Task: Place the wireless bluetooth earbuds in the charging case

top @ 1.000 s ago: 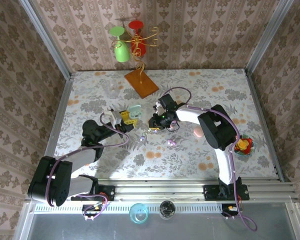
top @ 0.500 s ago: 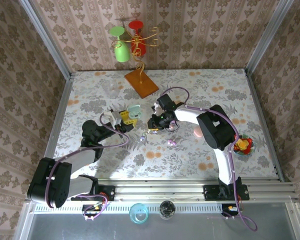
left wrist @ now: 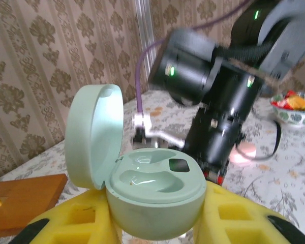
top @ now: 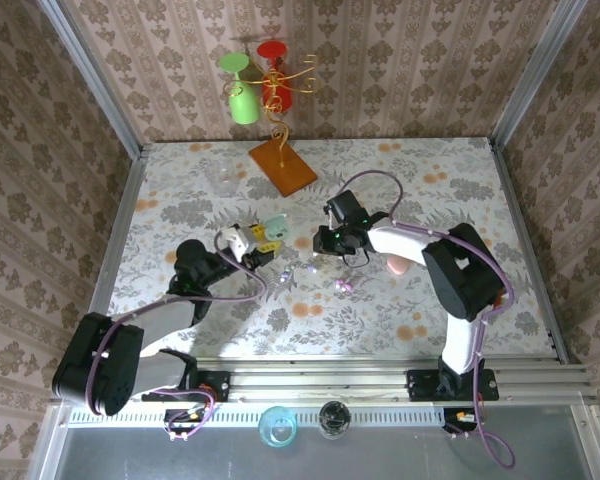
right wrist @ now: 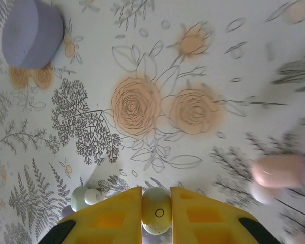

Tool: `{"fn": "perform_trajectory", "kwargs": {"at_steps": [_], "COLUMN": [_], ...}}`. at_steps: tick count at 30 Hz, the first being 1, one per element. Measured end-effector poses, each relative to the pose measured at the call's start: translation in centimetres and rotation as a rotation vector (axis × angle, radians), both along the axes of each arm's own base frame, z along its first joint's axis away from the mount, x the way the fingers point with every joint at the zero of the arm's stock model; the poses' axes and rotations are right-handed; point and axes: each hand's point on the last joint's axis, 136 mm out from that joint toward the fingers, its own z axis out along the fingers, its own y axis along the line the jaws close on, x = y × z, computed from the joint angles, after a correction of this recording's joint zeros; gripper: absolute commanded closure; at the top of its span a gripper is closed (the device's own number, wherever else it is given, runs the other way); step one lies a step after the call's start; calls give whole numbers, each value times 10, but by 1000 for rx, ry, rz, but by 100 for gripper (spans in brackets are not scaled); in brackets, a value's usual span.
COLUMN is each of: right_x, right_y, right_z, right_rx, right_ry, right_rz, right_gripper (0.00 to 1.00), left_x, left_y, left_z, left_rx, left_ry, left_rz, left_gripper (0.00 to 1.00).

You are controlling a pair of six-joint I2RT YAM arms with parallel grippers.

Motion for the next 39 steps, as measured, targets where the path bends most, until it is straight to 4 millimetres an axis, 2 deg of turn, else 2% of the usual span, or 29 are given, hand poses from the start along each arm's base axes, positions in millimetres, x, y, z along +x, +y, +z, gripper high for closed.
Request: {"fn": "perform_trajectory", "kwargs": {"at_steps": [4, 9, 18, 25, 32, 39], "right_x": [0, -15, -39, -48, -61, -58], "right_y": [-22, -46, -65, -60, -36, -7], "right_z": [18, 33, 68, 106, 115, 132], "right_rx": [-37, -72, -49, 32, 69, 101], "right_ry": [-51, -83, -131, -198, -203, -224], "right_rz": [-70, -126, -162, -148, -69, -1], "right_gripper": [81, 81, 82, 82, 82, 82], "left_x": [6, 14, 33, 32, 27, 22], "left_y": [-7, -19, -37, -61, -76, -85], "left_z": [-17, -35, -58, -59, -68, -62], "left_rx": [42, 76, 94, 112, 149, 145], "left_ry": [17, 30, 27, -26, -57, -86], "left_rz": [25, 53, 103, 86, 56, 27], "left_gripper": [73, 73, 72, 72, 72, 72]}}
